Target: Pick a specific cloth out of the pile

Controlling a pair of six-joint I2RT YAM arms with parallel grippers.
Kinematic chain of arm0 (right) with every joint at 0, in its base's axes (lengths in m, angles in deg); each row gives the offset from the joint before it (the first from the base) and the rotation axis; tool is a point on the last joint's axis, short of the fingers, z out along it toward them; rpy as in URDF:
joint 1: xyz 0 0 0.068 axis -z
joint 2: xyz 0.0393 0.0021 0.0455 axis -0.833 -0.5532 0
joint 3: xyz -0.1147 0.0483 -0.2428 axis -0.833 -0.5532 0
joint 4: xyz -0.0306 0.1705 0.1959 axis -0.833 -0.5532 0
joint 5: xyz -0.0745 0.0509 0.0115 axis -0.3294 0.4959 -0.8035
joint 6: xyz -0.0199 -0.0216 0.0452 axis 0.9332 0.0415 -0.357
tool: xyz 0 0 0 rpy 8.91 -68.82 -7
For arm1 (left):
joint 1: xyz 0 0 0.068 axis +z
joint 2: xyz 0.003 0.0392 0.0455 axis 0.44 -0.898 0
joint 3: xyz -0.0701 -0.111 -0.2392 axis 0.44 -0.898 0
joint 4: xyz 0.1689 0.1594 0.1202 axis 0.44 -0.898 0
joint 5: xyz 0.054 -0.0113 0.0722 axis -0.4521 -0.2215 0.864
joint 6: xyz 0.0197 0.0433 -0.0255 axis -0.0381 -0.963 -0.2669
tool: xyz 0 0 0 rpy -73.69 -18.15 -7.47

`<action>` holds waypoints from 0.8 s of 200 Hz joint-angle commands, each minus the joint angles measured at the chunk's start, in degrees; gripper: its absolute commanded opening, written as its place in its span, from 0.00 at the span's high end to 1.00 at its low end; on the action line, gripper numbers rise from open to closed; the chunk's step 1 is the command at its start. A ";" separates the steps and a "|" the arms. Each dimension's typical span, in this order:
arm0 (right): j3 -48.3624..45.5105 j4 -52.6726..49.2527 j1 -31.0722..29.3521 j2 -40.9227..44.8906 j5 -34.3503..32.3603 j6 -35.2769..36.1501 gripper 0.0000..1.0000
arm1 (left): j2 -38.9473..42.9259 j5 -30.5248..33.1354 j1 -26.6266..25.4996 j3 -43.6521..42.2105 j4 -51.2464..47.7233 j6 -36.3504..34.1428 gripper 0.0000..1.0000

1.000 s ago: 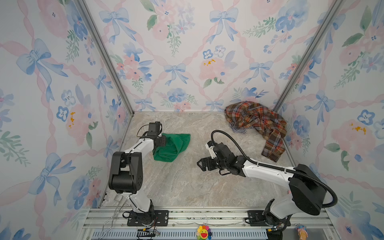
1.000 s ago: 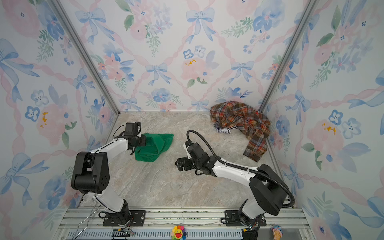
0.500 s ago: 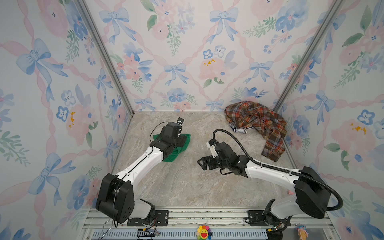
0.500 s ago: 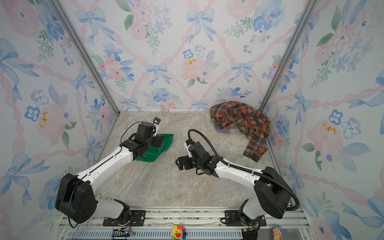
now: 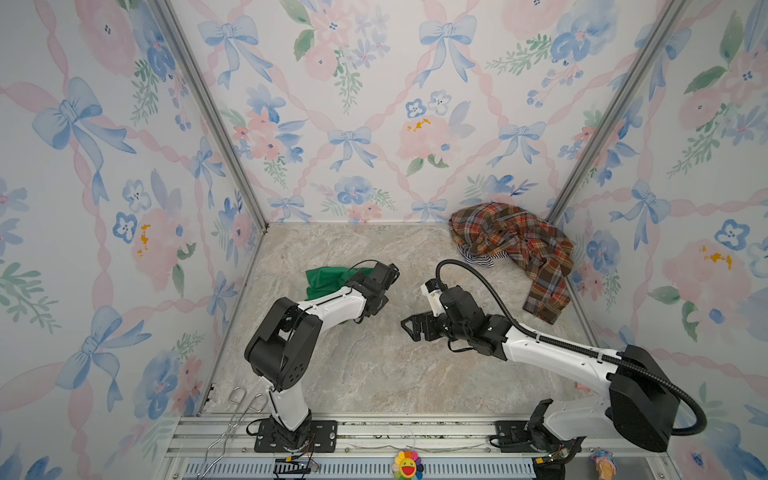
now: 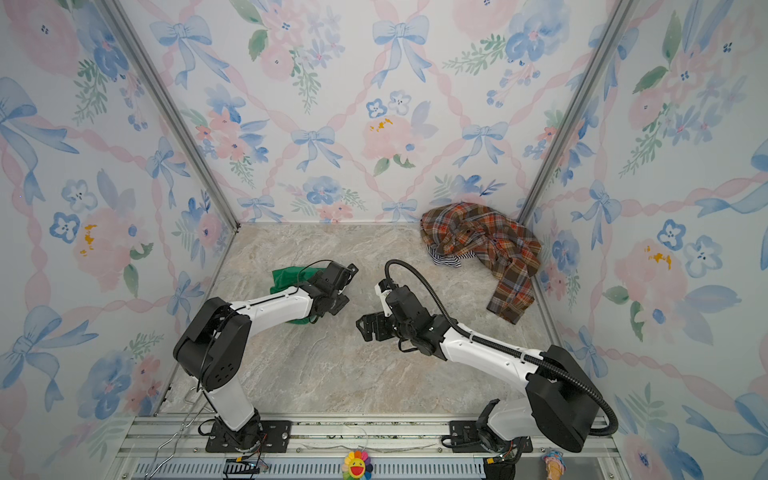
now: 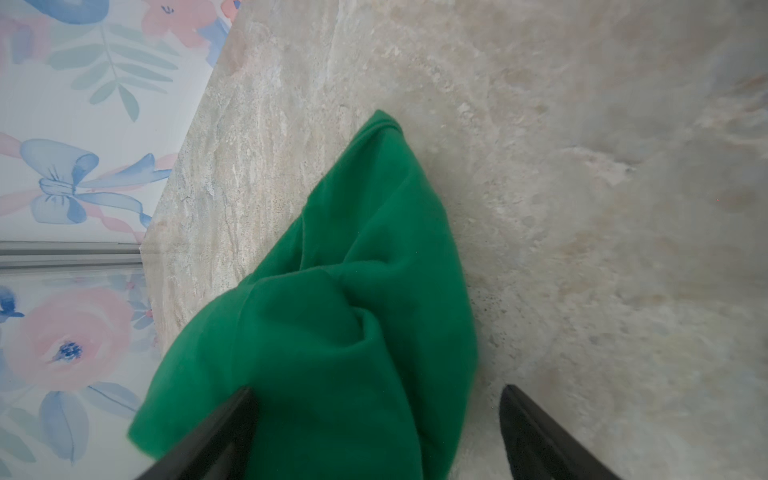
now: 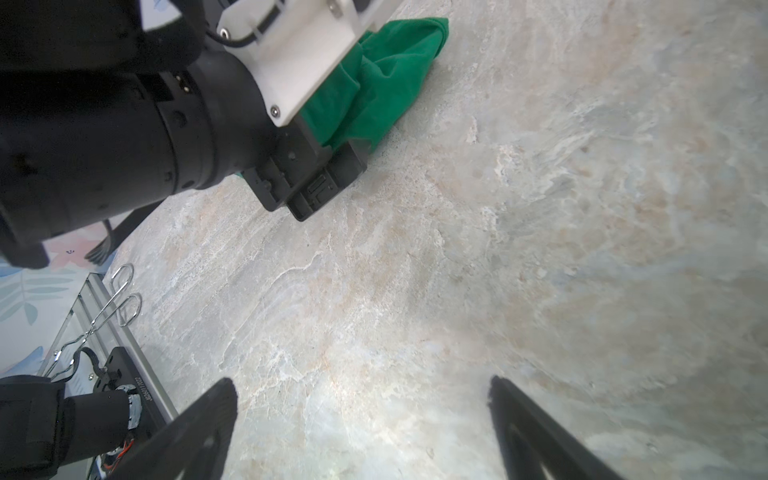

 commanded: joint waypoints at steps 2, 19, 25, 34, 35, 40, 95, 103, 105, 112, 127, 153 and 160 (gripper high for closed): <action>-2.02 -1.25 1.08 2.21 -1.17 0.65 0.03 | -3.19 2.92 -0.25 2.63 0.03 2.86 0.09; -2.99 -1.21 1.66 3.19 -1.29 0.71 0.03 | -5.59 2.23 -0.49 3.23 -0.01 3.92 0.09; -3.18 -1.38 1.91 3.43 -1.22 0.71 0.03 | -6.42 2.23 -0.52 3.40 -0.10 4.47 0.09; -3.39 -1.60 2.18 3.64 -1.13 0.76 0.03 | -7.49 2.27 -0.52 3.55 -0.15 5.48 0.10; -3.38 -1.63 2.22 3.65 -1.13 0.78 0.03 | -7.58 2.29 -0.52 3.54 -0.12 5.63 0.10; -3.37 -1.78 2.26 3.71 -1.07 0.84 0.03 | -8.15 2.34 -0.52 3.46 -0.11 6.20 0.10; -3.46 -2.18 2.75 4.10 -1.04 1.00 0.03 | -9.91 -0.55 2.68 1.57 -0.82 13.95 0.30; -3.45 -2.22 2.79 4.03 -1.04 0.94 0.03 | -9.66 -1.74 3.52 1.21 -0.86 15.18 0.37; -3.50 -2.19 2.73 4.06 -0.93 0.94 0.03 | -9.58 -2.08 3.72 1.06 -0.86 15.51 0.40; -3.46 -2.18 2.78 4.09 -0.94 0.80 0.03 | -9.38 -3.60 4.55 0.82 -0.76 16.44 0.46; -3.50 -2.22 2.73 4.10 -1.04 0.88 0.03 | -9.00 -7.33 5.97 0.69 -0.66 17.15 0.53; -3.94 -2.20 2.87 4.28 -1.25 0.95 0.03 | -5.28 -10.92 7.08 -0.71 2.43 17.92 0.70; -3.97 -2.20 2.91 4.34 -1.30 0.93 0.03 | -3.82 -12.45 7.51 -1.05 3.28 18.36 0.75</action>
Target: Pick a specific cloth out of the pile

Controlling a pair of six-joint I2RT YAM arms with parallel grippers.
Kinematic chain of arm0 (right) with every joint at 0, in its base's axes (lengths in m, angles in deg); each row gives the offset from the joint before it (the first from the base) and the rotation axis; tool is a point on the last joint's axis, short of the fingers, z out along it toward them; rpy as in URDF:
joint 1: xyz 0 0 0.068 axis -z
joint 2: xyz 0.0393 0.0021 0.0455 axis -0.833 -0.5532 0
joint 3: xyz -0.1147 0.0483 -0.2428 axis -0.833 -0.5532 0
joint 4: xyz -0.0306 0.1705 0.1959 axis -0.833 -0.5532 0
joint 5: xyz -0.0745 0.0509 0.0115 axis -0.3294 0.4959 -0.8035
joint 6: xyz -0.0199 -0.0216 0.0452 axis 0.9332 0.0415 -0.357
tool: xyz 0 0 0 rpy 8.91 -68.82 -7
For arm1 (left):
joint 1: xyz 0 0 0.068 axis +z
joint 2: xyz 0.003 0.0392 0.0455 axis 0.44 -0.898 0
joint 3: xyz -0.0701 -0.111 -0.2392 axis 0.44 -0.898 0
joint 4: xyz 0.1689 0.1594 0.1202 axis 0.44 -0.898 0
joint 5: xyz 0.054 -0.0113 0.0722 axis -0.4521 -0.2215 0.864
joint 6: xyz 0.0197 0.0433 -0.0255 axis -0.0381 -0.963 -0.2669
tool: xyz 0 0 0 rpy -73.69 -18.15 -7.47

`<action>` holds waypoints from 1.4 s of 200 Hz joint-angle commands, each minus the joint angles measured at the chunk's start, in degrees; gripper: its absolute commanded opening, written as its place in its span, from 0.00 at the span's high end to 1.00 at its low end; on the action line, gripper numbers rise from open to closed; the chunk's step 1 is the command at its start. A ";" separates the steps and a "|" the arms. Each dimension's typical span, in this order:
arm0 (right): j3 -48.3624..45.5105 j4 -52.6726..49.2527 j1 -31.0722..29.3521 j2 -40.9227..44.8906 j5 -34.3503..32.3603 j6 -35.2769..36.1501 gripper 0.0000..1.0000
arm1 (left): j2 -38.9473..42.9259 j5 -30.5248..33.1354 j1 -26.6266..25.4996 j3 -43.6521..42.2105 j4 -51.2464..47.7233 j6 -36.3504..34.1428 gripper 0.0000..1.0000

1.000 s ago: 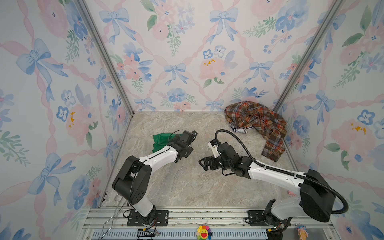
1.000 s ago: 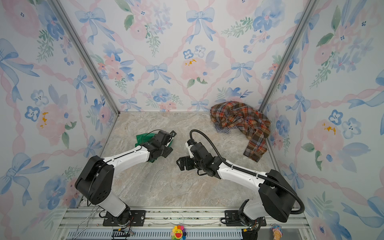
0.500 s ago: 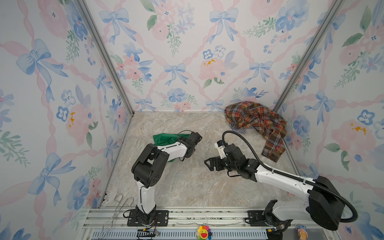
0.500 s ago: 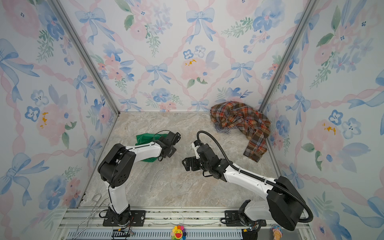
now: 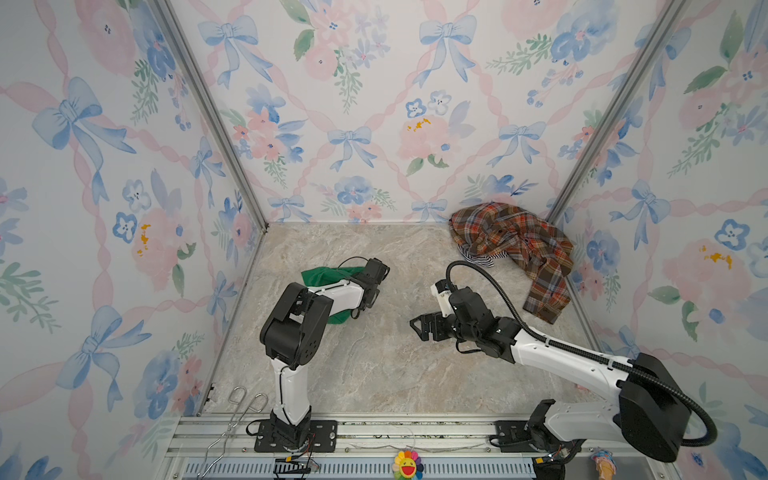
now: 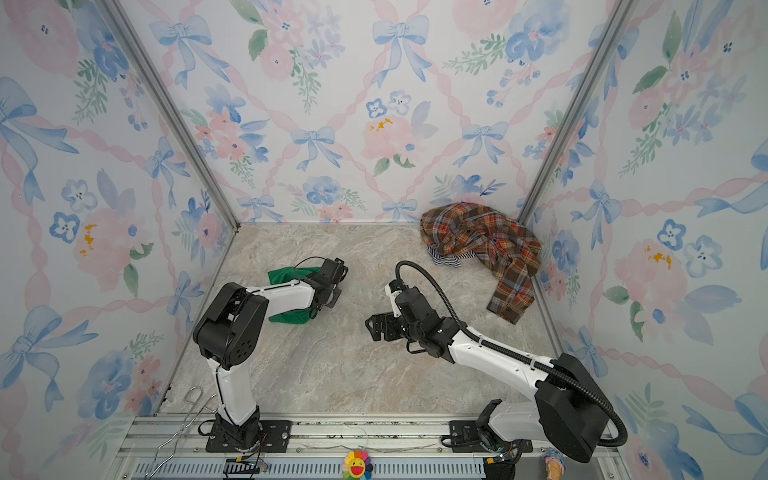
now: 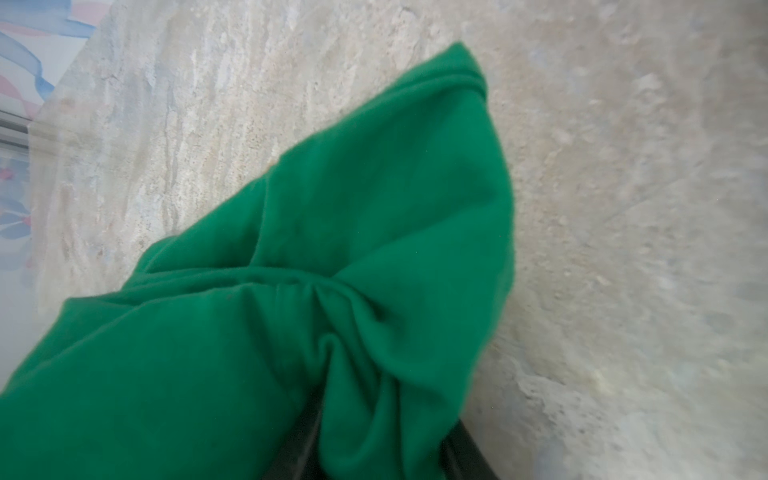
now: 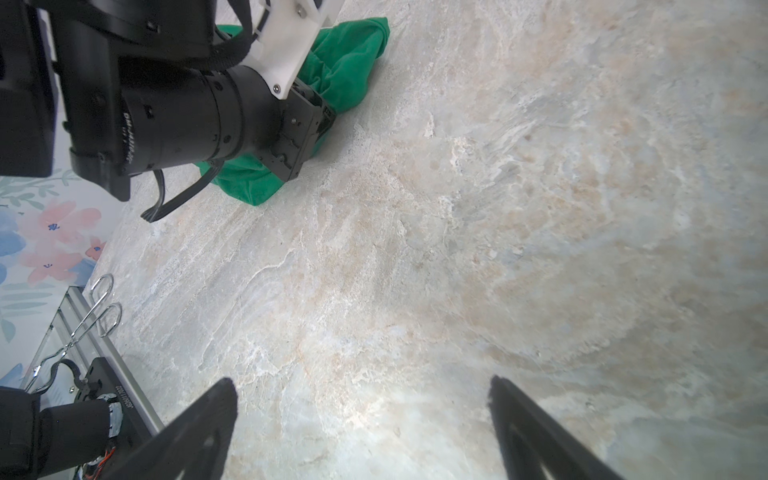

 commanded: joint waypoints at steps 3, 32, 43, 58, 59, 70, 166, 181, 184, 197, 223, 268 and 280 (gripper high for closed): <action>-1.25 -1.15 0.68 1.25 -0.78 0.87 0.03 | 4.32 -7.55 1.23 -2.58 1.02 2.89 0.76; -1.69 -1.17 0.74 1.94 -0.93 0.79 0.03 | 11.70 -19.37 3.48 -5.98 7.50 3.12 0.91; -1.87 -1.09 0.87 2.13 -0.89 0.88 0.03 | 14.82 -24.97 4.54 -7.33 9.74 3.85 1.00; -2.21 -1.01 0.90 2.23 -1.04 0.89 0.03 | 18.95 -29.27 6.18 -9.03 11.13 7.16 1.00; -2.21 -1.00 0.90 2.23 -1.04 0.92 0.03 | 19.30 -29.64 6.33 -9.14 11.23 7.40 1.00; -2.53 -0.68 0.98 2.23 -1.03 0.75 0.03 | 22.13 -34.27 8.03 -10.12 11.32 10.23 1.00; -2.68 2.88 0.77 -0.68 1.27 -0.19 0.03 | 26.72 -46.95 20.33 -23.93 7.64 24.69 1.00; -2.58 2.72 0.70 -0.63 1.25 0.00 0.03 | 26.09 -51.39 24.30 -25.38 10.37 27.33 1.00; -2.56 2.77 0.65 -0.59 1.20 -0.02 0.03 | 25.60 -52.44 25.05 -25.34 10.81 27.78 1.00; -2.54 2.69 0.64 -0.82 1.02 0.07 0.03 | 21.94 -56.54 27.96 -24.27 11.34 29.33 1.00; -2.52 3.35 0.56 -1.12 1.03 -0.36 0.03 | 11.72 -61.23 31.21 -18.96 10.67 30.07 1.00; -2.05 1.90 0.38 -0.65 0.20 0.13 0.03 | 10.62 -51.49 31.27 -12.12 6.58 27.19 1.00; -1.65 1.39 0.52 -0.78 -0.09 0.56 0.03 | 10.16 -48.91 31.29 -9.43 3.64 24.87 0.93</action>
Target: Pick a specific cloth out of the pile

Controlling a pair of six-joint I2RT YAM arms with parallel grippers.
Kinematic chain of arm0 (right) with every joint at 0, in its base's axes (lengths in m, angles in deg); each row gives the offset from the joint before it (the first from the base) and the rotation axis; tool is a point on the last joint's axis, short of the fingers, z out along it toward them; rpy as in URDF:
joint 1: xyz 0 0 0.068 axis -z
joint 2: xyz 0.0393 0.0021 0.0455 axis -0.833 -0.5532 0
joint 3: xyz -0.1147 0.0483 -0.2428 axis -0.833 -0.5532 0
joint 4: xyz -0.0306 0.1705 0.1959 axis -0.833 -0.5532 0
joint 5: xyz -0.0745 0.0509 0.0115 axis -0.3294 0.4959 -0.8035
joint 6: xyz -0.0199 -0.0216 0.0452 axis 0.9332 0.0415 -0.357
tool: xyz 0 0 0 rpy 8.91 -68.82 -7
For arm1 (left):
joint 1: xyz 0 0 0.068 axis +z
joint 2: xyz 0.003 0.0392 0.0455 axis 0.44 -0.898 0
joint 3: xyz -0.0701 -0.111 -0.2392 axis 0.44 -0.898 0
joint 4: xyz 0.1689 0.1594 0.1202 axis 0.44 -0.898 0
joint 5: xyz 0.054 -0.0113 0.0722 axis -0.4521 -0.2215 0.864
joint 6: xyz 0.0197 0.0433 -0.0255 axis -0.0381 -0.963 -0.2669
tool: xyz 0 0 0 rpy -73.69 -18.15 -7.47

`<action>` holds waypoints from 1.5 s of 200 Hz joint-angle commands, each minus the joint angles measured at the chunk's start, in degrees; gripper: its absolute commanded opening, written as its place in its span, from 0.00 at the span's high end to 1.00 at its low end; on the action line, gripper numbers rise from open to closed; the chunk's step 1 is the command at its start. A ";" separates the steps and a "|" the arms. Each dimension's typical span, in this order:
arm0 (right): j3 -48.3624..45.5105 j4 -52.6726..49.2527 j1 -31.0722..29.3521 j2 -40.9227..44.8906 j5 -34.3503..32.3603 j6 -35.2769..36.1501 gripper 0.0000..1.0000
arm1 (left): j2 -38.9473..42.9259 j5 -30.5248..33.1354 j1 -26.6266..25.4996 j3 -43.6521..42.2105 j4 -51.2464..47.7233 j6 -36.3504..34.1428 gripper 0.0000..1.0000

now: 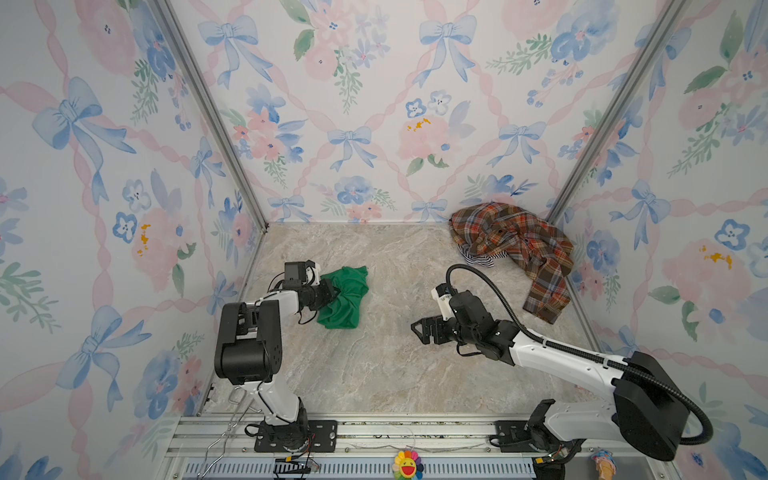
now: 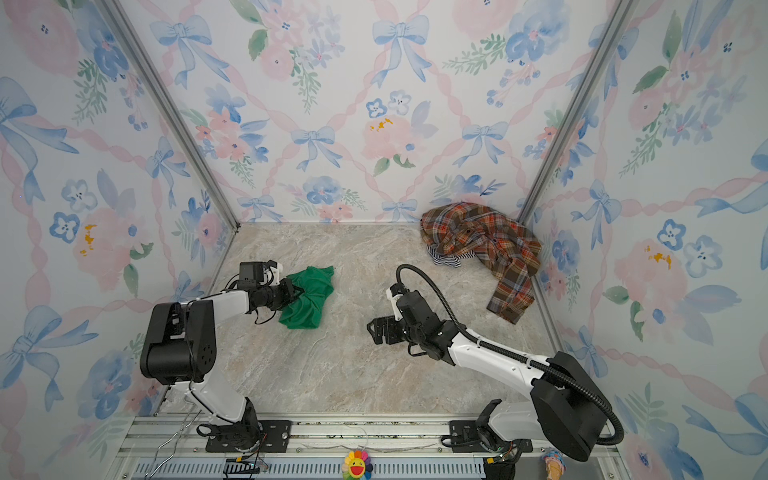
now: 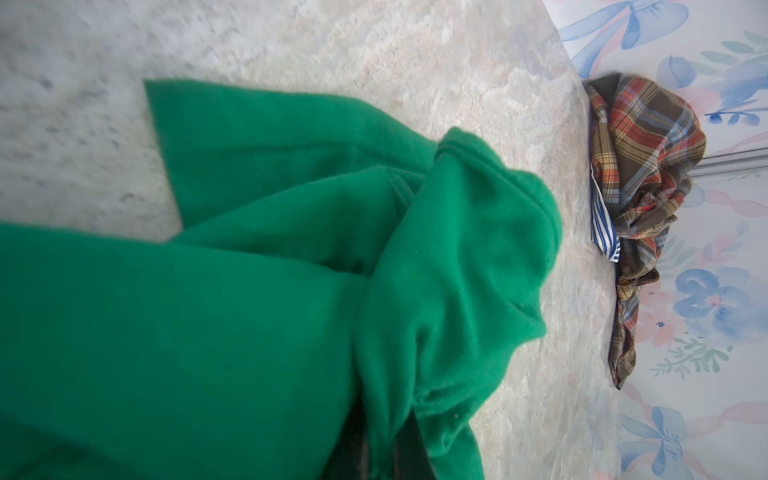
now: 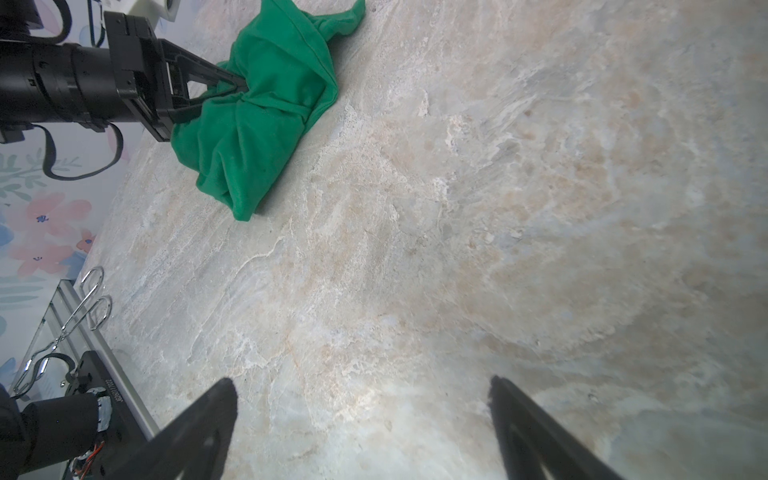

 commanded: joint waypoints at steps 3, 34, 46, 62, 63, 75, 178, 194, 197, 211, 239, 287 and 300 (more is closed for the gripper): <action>1.04 -0.87 0.18 -0.28 -0.99 0.70 0.03 | -0.93 8.02 0.19 4.49 -5.82 -3.92 0.90; 1.77 -1.25 0.17 -0.25 -0.82 0.80 0.03 | 3.68 11.38 0.19 6.12 -6.67 -6.46 0.58; 1.64 -1.03 0.19 -0.26 -0.81 0.73 0.03 | 5.94 11.53 0.01 6.77 -7.31 -7.83 0.44; 1.42 -0.67 0.11 -0.64 -0.73 0.73 0.03 | 8.65 13.84 -0.75 8.62 -9.62 -10.76 0.32; 1.42 -0.61 0.09 -0.66 -0.73 0.73 0.03 | 8.79 14.09 -0.76 8.77 -9.81 -10.98 0.31; 1.33 -0.08 0.12 -1.14 -0.47 0.55 0.03 | 10.06 18.06 -1.81 10.67 -12.90 -14.11 0.18; 2.74 1.39 -1.70 -4.11 0.42 -0.11 0.03 | 7.52 47.83 -22.49 9.31 -19.92 -52.64 0.02; 2.41 1.38 -1.92 -3.93 0.15 -0.22 0.03 | 5.36 49.96 -22.47 9.14 -19.92 -53.18 0.02; 2.38 1.36 -1.88 -3.93 0.10 -0.24 0.03 | 4.86 50.42 -22.43 9.17 -19.92 -53.27 0.02; 2.28 1.28 -1.87 -4.00 -0.02 -0.28 0.03 | 2.83 51.14 -22.36 9.18 -19.91 -53.08 0.02; 2.34 1.25 -1.94 -3.93 0.15 -0.26 0.03 | -1.90 49.56 -20.78 10.71 -22.43 -49.21 0.02; 2.78 1.67 -1.96 -5.29 0.55 -0.22 0.03 | -8.46 43.55 -16.13 12.11 -23.41 -45.17 0.02; 2.79 2.15 -1.97 -5.59 0.61 -0.41 0.03 | -10.61 40.38 -14.81 12.39 -23.62 -43.97 0.02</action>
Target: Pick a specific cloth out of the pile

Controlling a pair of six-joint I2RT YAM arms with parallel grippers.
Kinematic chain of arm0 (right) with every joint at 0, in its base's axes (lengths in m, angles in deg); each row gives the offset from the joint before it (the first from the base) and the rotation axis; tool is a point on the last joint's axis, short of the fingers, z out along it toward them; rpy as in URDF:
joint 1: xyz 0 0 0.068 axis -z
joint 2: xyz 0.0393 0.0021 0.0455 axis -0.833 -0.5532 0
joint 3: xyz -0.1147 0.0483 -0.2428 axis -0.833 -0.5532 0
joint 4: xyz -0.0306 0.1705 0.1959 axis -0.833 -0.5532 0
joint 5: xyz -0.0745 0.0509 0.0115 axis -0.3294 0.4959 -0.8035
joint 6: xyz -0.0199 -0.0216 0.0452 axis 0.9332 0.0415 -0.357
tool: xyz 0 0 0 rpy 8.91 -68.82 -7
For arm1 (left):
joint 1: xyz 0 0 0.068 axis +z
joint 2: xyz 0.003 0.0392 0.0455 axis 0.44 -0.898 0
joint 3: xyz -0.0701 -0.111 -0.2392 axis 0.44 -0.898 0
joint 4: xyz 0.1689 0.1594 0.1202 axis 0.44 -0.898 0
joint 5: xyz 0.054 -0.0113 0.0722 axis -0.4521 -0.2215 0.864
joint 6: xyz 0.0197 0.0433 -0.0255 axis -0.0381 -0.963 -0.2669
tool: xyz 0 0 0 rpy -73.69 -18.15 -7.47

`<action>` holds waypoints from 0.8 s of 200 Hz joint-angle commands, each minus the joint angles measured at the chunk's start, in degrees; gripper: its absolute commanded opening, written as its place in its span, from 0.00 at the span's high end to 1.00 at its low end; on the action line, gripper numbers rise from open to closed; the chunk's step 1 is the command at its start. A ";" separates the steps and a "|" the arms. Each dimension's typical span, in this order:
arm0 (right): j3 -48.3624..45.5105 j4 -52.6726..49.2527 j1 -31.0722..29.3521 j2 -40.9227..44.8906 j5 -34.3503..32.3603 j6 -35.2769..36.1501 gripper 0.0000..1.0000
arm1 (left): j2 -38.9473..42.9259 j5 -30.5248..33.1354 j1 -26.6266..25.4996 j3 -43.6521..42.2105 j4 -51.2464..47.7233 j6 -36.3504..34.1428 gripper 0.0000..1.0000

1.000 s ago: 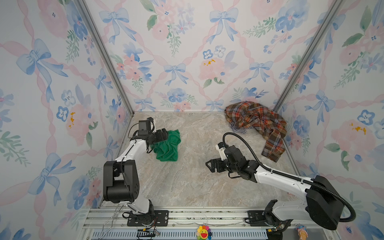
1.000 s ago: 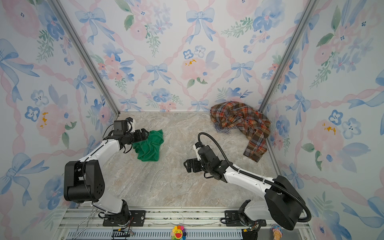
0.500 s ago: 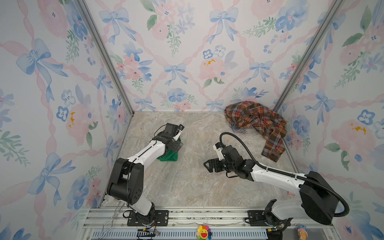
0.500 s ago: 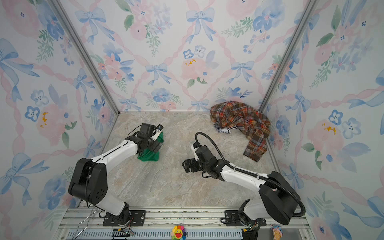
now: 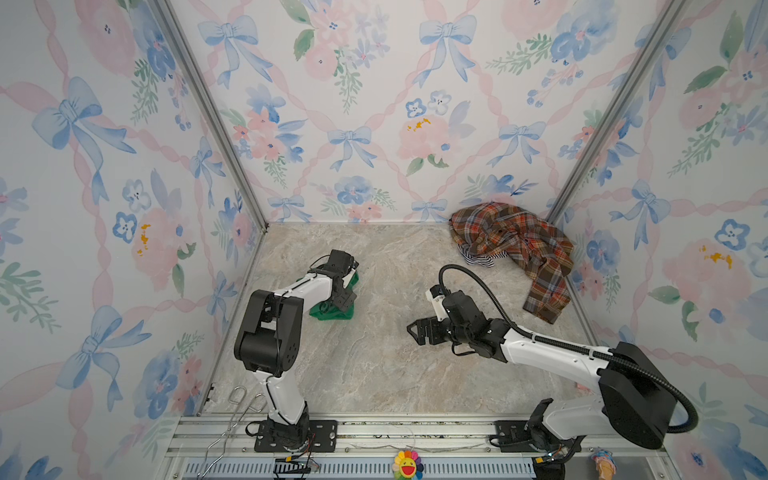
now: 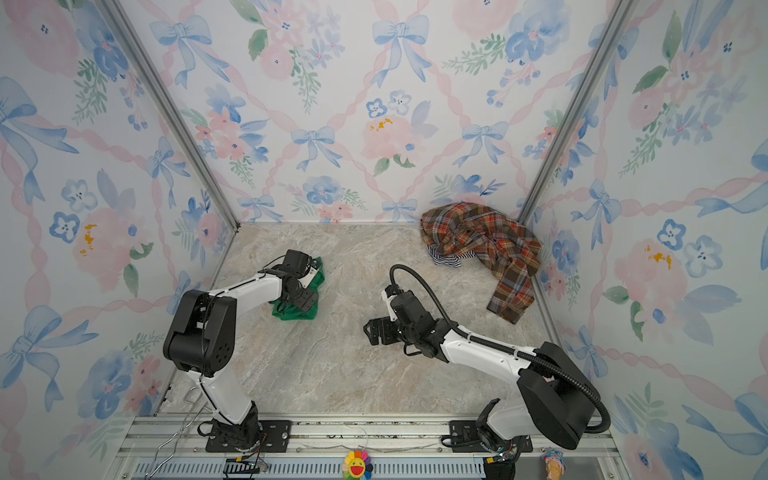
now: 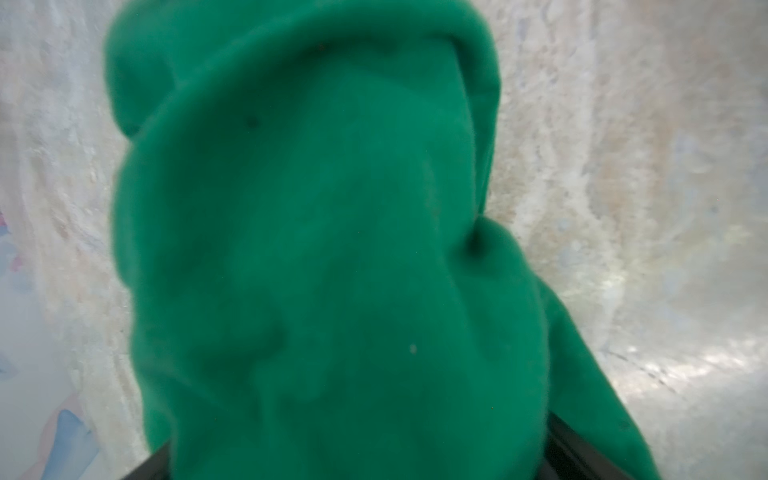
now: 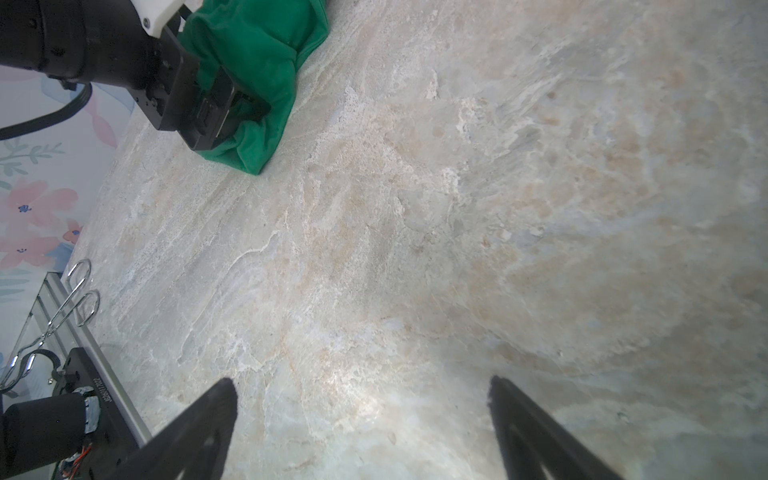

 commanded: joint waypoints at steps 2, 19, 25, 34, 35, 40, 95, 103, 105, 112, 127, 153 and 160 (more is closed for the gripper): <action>1.41 1.06 -0.63 -1.18 0.44 -0.44 0.03 | -5.71 -5.13 2.21 -0.67 -3.26 3.06 0.02; 1.53 1.00 -0.78 -1.40 0.53 -0.47 0.03 | -6.97 -8.82 2.79 -0.33 -3.89 3.10 0.02; 1.58 0.87 -0.70 -1.32 0.57 -0.40 0.03 | -6.93 -9.49 2.85 -0.40 -3.96 2.85 0.02; 1.59 0.52 -0.73 -1.15 0.42 -0.22 0.03 | -6.71 -10.86 3.05 -0.53 -3.89 2.65 0.04; 1.61 0.50 -0.76 -1.10 0.43 -0.18 0.03 | -6.63 -11.11 3.11 -0.58 -3.93 2.65 0.05; 1.58 0.35 -0.66 -0.97 0.27 -0.06 0.03 | -6.49 -12.73 3.53 -0.74 -3.93 2.57 0.08; 1.10 -0.48 -0.51 0.34 -0.25 0.05 0.03 | -12.02 -26.98 9.36 3.02 -6.72 5.21 0.73; 0.96 -0.43 -0.44 0.57 -0.41 -0.04 0.03 | -12.79 -26.31 9.33 3.57 -6.69 5.47 0.98; 0.93 -0.44 -0.48 0.61 -0.43 -0.04 0.03 | -12.89 -26.01 9.37 3.67 -6.69 5.57 1.00; 0.82 -0.53 -0.44 0.85 -0.48 -0.04 0.03 | -13.07 -25.05 9.25 4.12 -6.64 5.85 1.00; 0.64 -0.78 -0.46 1.32 -0.94 0.02 0.03 | -12.10 -24.33 9.33 4.96 -6.56 6.56 1.00; 1.43 -2.15 -0.26 1.28 -1.06 0.37 0.03 | -8.59 -28.84 11.64 9.20 -6.30 11.15 1.00; 2.09 -2.83 -0.33 1.11 -1.00 0.78 0.03 | -7.58 -32.26 12.63 10.56 -5.69 12.98 1.00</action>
